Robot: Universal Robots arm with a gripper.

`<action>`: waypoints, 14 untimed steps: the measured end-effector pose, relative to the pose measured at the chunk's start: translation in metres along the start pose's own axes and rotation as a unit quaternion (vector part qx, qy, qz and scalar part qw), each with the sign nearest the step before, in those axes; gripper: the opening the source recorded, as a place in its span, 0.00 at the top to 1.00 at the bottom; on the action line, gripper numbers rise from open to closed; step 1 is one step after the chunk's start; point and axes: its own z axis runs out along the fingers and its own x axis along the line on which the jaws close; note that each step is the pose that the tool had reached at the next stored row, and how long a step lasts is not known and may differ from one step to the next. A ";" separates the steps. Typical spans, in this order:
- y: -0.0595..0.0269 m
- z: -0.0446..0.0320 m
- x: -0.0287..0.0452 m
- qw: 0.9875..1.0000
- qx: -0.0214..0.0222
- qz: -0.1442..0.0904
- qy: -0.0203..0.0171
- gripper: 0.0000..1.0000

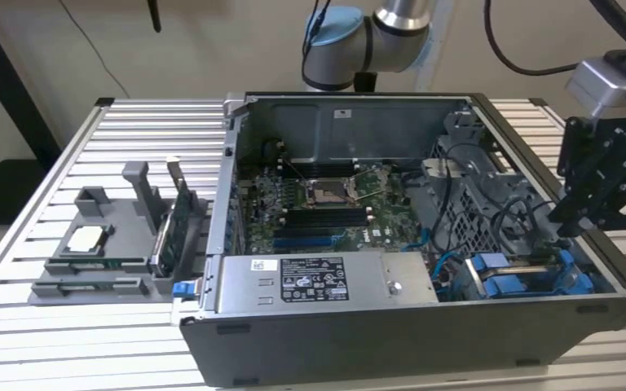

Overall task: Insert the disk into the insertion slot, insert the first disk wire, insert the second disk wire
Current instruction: 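Insert the second disk wire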

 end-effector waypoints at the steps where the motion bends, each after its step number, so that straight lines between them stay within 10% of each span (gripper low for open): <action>1: -0.0002 -0.0006 -0.0003 1.000 0.000 0.000 0.000 0.73; 14: -0.0079 -0.0016 -0.0076 1.000 -0.001 -0.007 0.000 0.73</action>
